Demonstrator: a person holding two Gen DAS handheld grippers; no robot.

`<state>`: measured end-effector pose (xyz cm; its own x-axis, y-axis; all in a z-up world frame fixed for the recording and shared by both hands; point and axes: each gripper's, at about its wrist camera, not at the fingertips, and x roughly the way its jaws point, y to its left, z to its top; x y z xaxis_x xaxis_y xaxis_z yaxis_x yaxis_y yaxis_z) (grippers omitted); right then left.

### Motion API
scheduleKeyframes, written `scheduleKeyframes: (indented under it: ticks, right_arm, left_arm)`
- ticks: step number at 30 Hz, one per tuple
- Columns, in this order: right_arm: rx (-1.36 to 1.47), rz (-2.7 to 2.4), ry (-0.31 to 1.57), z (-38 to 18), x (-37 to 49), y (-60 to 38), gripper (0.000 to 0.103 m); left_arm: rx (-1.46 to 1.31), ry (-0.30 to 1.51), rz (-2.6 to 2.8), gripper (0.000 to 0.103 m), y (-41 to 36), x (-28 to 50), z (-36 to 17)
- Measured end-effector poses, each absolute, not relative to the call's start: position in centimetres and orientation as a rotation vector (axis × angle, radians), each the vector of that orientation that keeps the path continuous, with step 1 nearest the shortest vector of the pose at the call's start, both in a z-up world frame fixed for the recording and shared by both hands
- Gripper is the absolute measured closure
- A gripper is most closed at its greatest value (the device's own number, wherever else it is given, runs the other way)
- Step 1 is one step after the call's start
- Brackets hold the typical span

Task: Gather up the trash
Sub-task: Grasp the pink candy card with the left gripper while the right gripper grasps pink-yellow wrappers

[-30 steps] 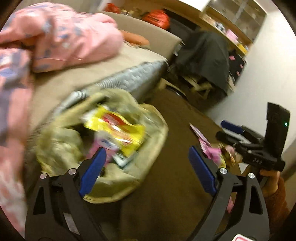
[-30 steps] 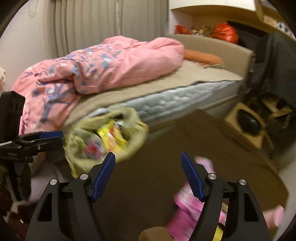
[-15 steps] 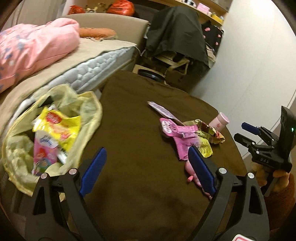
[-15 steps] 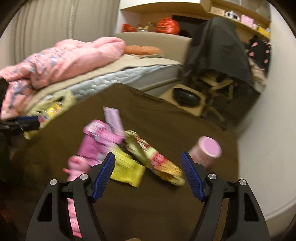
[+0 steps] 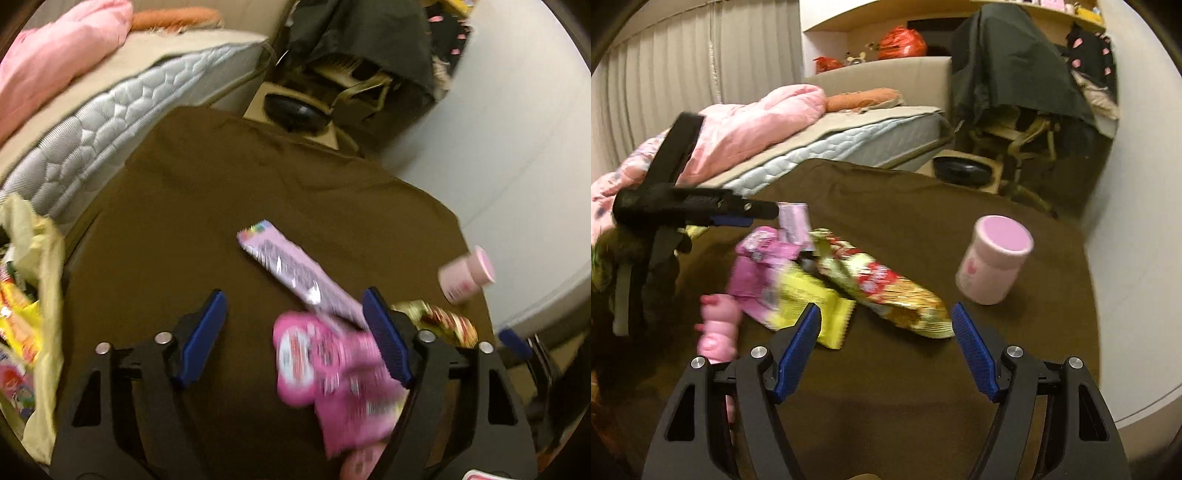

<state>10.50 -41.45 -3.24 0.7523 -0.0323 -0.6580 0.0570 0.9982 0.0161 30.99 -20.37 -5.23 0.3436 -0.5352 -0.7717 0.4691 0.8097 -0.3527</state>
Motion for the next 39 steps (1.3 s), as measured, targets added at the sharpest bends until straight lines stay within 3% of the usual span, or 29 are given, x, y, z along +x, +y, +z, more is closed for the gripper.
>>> scheduleKeyframes:
  ticks: [5,8,9,14,18,20,22,28,29,30,33,39]
  right_arm:
    - [0.097,-0.029,0.806,-4.9,11.1,-42.9,0.034]
    - [0.034,-0.064,0.791,-5.4,10.9,-42.8,0.034]
    - [0.019,-0.065,0.784,-5.5,10.7,-42.7,0.034]
    - [0.051,0.020,0.763,-5.3,10.1,-42.0,0.034]
    - [0.044,0.115,0.742,-4.4,10.3,-40.1,0.034]
    - [0.036,0.156,0.741,-4.1,10.8,-39.0,0.034]
    - [0.029,0.215,0.744,-3.8,11.8,-37.9,0.034]
    - [0.032,0.340,0.796,-4.3,17.0,-35.4,0.034]
    - [0.032,0.345,0.812,-4.5,17.6,-35.2,0.040]
    - [0.031,0.355,0.845,-4.9,18.4,-35.0,0.053]
    - [0.035,0.362,0.909,-6.0,18.6,-34.9,0.067]
    - [0.077,0.318,0.930,-6.3,13.8,-36.1,0.067]
  left_arm:
    - [0.006,1.026,-0.605,0.041,-23.6,33.0,-5.6]
    - [0.068,1.017,-0.617,0.059,-24.9,32.8,-5.7]
    - [0.083,1.016,-0.632,0.072,-25.1,32.6,-5.8]
    - [0.082,0.986,-0.703,0.085,-24.1,31.6,-5.2]
    - [0.057,0.956,-0.736,0.085,-22.0,30.5,-3.9]
    - [0.028,0.966,-0.754,0.076,-20.5,30.1,-3.9]
    - [0.002,0.970,-0.749,0.057,-19.1,30.0,-4.1]
    - [-0.089,0.964,-0.735,0.056,-15.9,29.6,-3.8]
    - [-0.093,0.956,-0.730,0.056,-15.4,29.3,-3.6]
    - [-0.096,0.951,-0.724,0.056,-14.9,29.1,-3.5]
    - [-0.099,0.947,-0.702,0.054,-13.7,28.1,-3.5]
    - [-0.140,0.983,-0.742,0.050,-13.1,26.2,-4.7]
